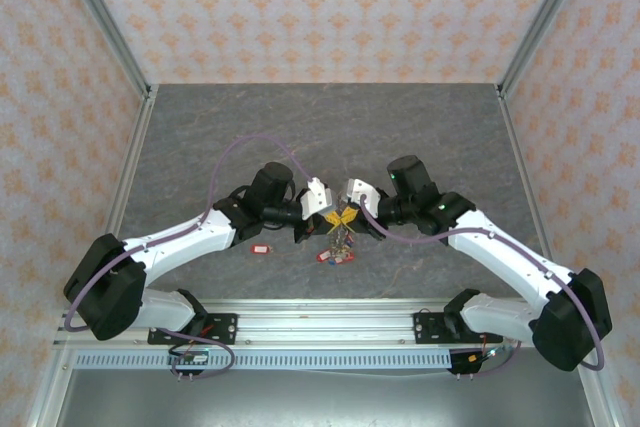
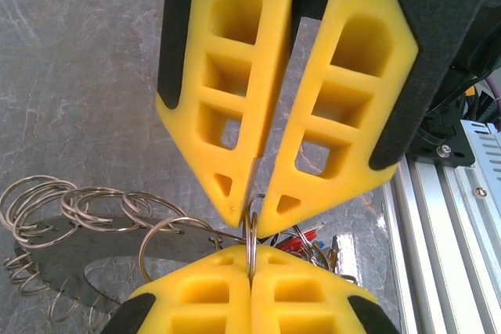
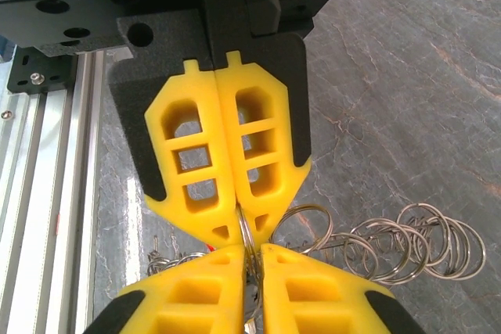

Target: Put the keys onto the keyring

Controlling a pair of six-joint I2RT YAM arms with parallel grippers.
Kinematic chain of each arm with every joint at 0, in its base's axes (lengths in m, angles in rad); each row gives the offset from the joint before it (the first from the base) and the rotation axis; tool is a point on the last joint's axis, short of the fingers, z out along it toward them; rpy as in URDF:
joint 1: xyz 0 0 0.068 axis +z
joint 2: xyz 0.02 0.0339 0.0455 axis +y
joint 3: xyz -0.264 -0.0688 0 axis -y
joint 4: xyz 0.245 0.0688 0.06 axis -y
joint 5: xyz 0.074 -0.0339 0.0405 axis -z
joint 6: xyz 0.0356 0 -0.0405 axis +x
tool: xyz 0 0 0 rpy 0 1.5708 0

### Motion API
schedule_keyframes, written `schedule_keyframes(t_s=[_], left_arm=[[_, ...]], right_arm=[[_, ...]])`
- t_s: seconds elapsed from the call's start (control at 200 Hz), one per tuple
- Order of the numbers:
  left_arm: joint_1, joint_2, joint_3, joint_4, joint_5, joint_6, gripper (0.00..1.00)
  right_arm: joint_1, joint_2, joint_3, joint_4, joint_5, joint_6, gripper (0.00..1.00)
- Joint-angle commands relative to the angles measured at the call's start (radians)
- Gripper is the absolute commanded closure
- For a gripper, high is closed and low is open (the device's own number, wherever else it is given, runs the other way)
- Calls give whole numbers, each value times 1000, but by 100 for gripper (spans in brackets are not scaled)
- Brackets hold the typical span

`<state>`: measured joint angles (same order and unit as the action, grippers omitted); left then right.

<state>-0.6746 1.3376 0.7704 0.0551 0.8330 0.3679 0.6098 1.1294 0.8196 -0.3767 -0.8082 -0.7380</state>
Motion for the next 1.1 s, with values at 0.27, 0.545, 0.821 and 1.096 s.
schedule_keyframes(t_s=[0.27, 0.545, 0.821, 1.096], left_arm=[[-9, -17, 49, -21, 7, 48, 92], [-11, -7, 74, -99, -23, 98, 91], [-11, -9, 70, -81, -11, 88, 100], [-9, -38, 22, 29, 8, 26, 100]], right_arm=[[1, 10, 87, -81, -13, 2, 100], [58, 50, 212, -230, 80, -35, 100], [90, 79, 258, -221, 104, 14, 99], [68, 32, 148, -180, 129, 35, 89]])
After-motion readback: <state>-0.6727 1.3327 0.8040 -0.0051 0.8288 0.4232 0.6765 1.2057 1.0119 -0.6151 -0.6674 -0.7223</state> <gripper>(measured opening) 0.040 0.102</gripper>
